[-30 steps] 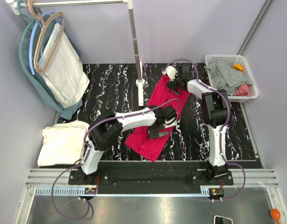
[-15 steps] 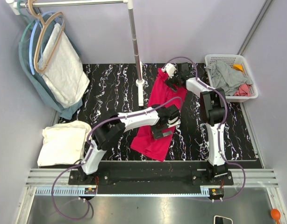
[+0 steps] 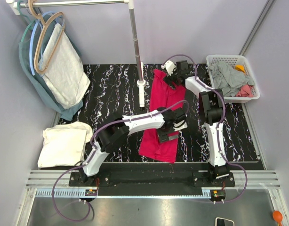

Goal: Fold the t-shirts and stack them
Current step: Fold the tshirt

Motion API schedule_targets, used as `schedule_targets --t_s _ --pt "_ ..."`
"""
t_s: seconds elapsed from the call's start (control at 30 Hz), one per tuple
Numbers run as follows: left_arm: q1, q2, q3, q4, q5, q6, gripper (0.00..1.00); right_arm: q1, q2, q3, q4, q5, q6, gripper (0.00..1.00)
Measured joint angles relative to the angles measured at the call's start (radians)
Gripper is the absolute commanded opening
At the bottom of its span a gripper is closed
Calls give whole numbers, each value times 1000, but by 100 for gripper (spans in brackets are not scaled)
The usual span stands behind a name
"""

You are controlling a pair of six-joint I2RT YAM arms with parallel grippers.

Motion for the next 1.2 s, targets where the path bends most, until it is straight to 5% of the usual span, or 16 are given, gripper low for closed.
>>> schedule_targets --t_s 0.8,1.2 --pt "5 108 174 20 -113 23 99 12 241 397 -45 80 -29 100" --pt "10 52 105 40 -148 14 99 11 234 390 -56 110 -13 99"
